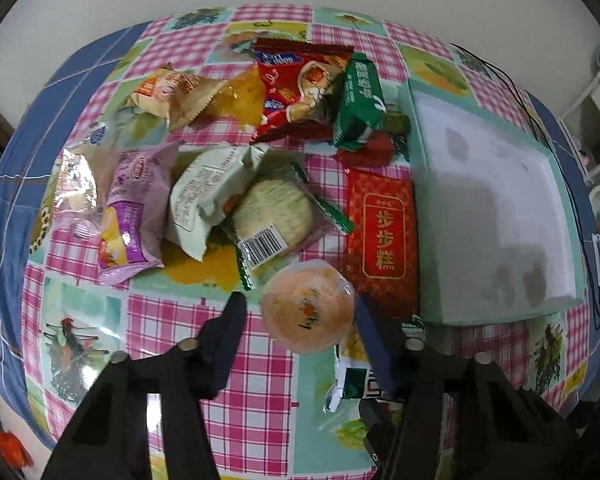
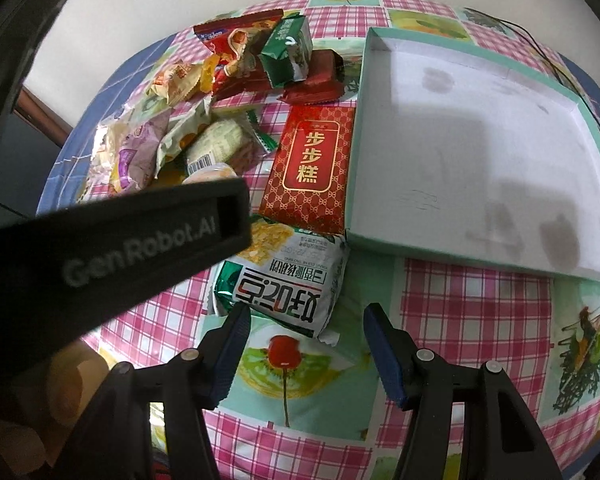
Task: Organize snacks
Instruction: 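Grasp the orange jelly cup with the left tool while the right tool grasps the green cracker pack, then carry the jelly cup and cracker pack into the white tray and release both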
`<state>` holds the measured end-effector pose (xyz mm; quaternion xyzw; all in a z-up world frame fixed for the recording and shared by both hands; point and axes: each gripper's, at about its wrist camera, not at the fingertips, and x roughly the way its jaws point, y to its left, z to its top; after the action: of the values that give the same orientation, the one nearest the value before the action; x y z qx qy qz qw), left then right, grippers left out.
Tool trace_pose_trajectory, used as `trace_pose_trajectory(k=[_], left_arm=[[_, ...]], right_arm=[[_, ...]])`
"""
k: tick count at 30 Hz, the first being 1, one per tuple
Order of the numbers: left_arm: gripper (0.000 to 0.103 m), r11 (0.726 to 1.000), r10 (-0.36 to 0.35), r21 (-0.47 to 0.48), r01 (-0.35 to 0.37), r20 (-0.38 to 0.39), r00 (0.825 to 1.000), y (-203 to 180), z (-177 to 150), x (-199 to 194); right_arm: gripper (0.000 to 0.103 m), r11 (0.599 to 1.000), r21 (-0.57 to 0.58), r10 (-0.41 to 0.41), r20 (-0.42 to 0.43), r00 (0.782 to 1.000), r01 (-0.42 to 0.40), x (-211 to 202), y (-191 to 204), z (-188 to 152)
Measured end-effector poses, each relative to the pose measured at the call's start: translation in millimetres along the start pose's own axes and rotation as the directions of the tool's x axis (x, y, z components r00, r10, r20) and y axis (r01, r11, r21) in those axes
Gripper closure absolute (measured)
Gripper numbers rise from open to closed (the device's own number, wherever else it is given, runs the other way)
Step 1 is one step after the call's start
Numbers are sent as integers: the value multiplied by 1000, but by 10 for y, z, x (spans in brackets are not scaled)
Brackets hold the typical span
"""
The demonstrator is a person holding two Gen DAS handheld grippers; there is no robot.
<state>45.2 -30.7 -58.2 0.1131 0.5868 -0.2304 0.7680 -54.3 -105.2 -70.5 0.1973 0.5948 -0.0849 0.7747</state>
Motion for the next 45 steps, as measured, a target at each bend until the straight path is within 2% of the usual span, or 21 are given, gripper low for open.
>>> trace_pose_trajectory(k=[5, 8, 13, 15, 23, 28, 32, 38, 45], left_arm=[[54, 998, -37, -53, 36, -12, 999, 108, -27, -6], [54, 992, -45, -121, 41, -29, 999, 257, -54, -23], [54, 975, -36, -222, 27, -36, 999, 523, -127, -65], [54, 970, -12, -242, 3, -35, 999, 605, -164, -89], [54, 968, 9, -249, -25, -64, 998, 668, -232, -50], [55, 967, 14, -251, -34, -80, 997, 677, -274, 8], [56, 966, 18, -256, -37, -77, 997, 601, -225, 90], [56, 962, 7, -272, -22, -53, 999, 644, -223, 16], [57, 962, 7, -273, -3, 14, 1000, 616, -187, -176]], right_arm=[[41, 1000, -1, 12, 20, 1000, -12, -59, 16, -7], [40, 999, -1, 39, 43, 998, -39, -121, 39, 2], [39, 998, -3, 70, 70, 995, -70, -163, 109, 29], [35, 998, 2, 69, 69, 995, -70, -146, 134, 42], [31, 1000, 17, 13, 59, 998, -14, 38, 141, 104], [31, 998, 54, 33, 37, 999, -35, 127, 93, 117], [42, 998, 53, 42, 43, 998, -44, 96, 76, 107], [48, 997, 51, 54, 47, 997, -56, -5, 57, 96], [48, 995, 40, 89, 128, 988, -95, -274, 58, 122]])
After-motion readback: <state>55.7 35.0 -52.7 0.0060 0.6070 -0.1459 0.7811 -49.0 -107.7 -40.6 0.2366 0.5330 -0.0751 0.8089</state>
